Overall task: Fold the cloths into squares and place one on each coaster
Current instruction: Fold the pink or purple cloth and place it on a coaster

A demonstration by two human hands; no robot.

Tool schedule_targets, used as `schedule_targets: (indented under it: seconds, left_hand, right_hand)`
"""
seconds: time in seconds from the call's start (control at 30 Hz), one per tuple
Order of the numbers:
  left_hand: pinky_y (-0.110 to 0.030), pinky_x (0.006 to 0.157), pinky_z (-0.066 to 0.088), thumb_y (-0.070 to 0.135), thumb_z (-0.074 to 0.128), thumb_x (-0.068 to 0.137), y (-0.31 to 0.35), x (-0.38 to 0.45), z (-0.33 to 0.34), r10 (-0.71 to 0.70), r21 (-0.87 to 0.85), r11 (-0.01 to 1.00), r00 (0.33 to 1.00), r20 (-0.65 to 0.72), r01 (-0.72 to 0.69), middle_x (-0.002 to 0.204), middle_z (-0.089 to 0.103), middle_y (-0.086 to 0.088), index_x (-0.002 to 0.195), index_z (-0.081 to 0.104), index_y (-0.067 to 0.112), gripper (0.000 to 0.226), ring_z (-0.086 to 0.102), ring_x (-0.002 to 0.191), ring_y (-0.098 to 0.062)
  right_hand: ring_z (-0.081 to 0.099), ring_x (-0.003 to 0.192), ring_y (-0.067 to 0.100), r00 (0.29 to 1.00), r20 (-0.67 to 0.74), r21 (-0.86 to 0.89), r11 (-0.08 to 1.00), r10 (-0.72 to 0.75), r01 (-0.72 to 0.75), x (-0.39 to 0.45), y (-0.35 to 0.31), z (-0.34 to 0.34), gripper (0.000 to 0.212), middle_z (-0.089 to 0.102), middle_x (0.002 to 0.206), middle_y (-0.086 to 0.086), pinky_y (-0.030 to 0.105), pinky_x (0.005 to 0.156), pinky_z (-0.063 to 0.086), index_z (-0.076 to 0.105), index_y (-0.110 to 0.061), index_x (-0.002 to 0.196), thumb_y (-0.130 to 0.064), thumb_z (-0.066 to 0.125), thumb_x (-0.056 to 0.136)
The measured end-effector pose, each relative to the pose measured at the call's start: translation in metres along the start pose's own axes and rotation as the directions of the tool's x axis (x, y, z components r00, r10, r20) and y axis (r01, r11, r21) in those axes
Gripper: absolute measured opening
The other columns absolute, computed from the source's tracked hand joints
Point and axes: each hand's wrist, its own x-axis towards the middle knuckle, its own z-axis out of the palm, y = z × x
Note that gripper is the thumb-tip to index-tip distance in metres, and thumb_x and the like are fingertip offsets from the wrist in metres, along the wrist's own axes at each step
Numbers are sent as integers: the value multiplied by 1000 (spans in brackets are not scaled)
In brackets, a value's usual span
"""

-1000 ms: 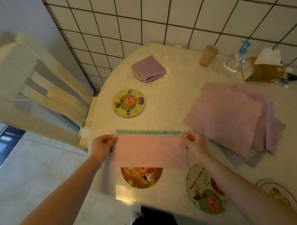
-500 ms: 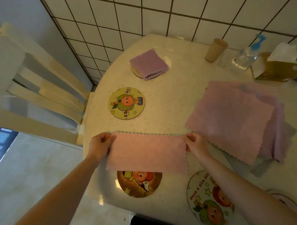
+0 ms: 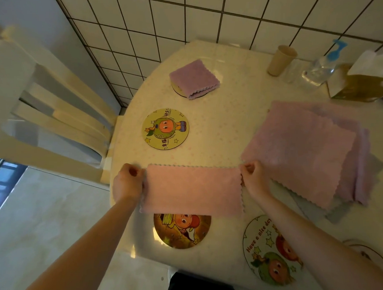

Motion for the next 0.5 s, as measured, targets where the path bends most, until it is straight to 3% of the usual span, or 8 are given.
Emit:
schedule_targets:
  seconds: [0.07,0.1,0.17,0.23,0.27,0.3,0.37,0.5]
  left_hand:
    - [-32,75,49,33,52,95,-8,-20,-1,262,51,964,964,-47,-260,97,63,1,100,60,19,17,58,91,-19]
    - [-32,82,48,32,52,95,-12,-34,1,439,86,895,898,-5,-437,103,61,2,104,61,18,18,55,98,-17]
    - [-29,100,40,30,50,97,-22,-68,7,709,116,677,686,162,-727,122,59,2,118,61,18,27,49,117,-14]
    - [-31,112,26,36,44,97,-34,-94,20,804,138,478,495,331,-868,142,48,4,134,52,21,41,38,135,-16]
    - [-34,114,22,39,41,97,-41,-102,27,804,163,410,440,401,-897,148,41,5,140,46,22,46,31,140,-17]
    - [-36,114,20,41,40,97,-46,-107,33,788,198,370,420,451,-908,151,36,5,143,40,23,50,25,143,-17]
    - [-39,112,17,43,38,96,-54,-111,36,742,250,365,442,504,-897,155,28,6,147,31,24,55,17,145,-18]
    - [-42,112,16,45,34,97,-62,-106,28,699,325,334,463,545,-885,157,22,5,149,27,25,56,15,146,-21]
  right_hand:
    - [56,85,9,990,-34,-92,987,-135,131,-17,1,-5,21,58,103,-1,24,71,50,53,-12,111,-26,49,96]
    - [55,96,10,973,-11,-173,959,-231,225,-28,5,-6,26,55,111,-1,22,76,48,51,-13,118,-24,48,96]
    - [52,114,17,888,95,-340,824,-449,453,-57,17,-1,34,53,125,4,28,89,49,49,-11,127,-19,46,94]
    - [52,121,23,762,219,-473,616,-610,629,-86,31,8,40,55,131,7,40,101,46,51,-10,129,-15,49,89]
    - [50,123,23,697,290,-515,507,-656,691,-99,37,13,47,55,132,8,39,104,39,51,-9,130,-10,57,84]
    - [46,127,23,645,371,-528,419,-668,738,-109,42,17,57,54,134,8,38,104,33,50,-9,131,-3,65,76]
    - [33,132,24,586,495,-516,325,-641,792,-121,53,21,75,48,140,10,40,106,30,46,-5,135,7,69,65]
    - [24,137,21,632,535,-588,289,-561,755,-118,70,15,96,38,148,7,39,106,39,33,-9,143,17,64,56]
